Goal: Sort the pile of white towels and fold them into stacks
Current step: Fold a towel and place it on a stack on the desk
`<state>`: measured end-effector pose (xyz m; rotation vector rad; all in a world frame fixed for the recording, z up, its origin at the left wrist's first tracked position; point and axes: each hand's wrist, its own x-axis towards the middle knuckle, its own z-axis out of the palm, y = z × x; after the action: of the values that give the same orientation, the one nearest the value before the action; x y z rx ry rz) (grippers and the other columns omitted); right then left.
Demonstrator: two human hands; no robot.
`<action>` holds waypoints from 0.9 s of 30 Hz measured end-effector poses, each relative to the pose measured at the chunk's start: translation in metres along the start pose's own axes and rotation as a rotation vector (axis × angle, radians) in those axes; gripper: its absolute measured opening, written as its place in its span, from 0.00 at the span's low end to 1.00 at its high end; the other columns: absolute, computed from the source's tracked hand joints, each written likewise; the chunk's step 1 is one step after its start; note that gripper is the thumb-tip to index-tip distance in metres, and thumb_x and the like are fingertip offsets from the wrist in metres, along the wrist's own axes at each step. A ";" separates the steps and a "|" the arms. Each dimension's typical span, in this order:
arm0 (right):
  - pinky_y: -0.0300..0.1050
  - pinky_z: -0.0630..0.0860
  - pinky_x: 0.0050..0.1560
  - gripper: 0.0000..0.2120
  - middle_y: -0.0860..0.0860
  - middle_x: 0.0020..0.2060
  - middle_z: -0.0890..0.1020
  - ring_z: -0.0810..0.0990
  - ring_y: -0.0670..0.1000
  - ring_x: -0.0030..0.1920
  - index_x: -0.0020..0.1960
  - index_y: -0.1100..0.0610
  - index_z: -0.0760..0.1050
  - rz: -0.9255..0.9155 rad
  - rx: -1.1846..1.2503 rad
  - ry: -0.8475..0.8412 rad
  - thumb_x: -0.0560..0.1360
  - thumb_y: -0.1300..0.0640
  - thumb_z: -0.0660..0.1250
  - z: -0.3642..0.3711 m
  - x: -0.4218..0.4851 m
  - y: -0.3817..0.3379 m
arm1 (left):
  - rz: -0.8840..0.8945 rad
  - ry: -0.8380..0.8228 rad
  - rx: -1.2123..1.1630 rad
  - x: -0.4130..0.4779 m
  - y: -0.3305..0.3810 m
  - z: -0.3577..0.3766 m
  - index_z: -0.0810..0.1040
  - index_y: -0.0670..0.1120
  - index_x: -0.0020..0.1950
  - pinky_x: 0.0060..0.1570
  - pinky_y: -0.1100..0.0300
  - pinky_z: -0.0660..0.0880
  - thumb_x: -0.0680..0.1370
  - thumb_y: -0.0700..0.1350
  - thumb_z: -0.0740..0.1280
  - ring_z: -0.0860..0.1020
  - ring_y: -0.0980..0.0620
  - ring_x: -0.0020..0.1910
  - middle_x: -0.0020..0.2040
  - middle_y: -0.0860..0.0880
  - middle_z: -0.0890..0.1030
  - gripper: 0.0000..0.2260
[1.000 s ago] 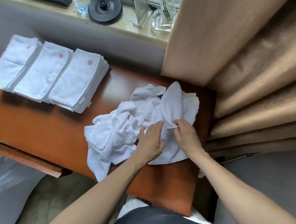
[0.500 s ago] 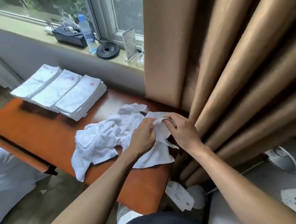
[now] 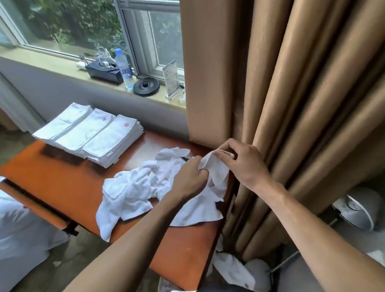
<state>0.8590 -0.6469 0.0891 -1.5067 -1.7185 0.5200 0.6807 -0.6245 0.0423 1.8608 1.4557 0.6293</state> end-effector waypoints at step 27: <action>0.47 0.74 0.42 0.07 0.44 0.36 0.80 0.78 0.46 0.39 0.51 0.43 0.72 0.210 0.060 0.144 0.79 0.52 0.70 -0.010 -0.054 0.045 | -0.353 0.017 -0.423 -0.008 0.004 -0.006 0.66 0.45 0.46 0.26 0.60 0.77 0.79 0.40 0.67 0.72 0.56 0.21 0.30 0.46 0.75 0.09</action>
<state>0.8960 -0.6910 0.0467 -1.6492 -1.4317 0.5519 0.6764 -0.6317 0.0492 1.2436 1.4788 0.7108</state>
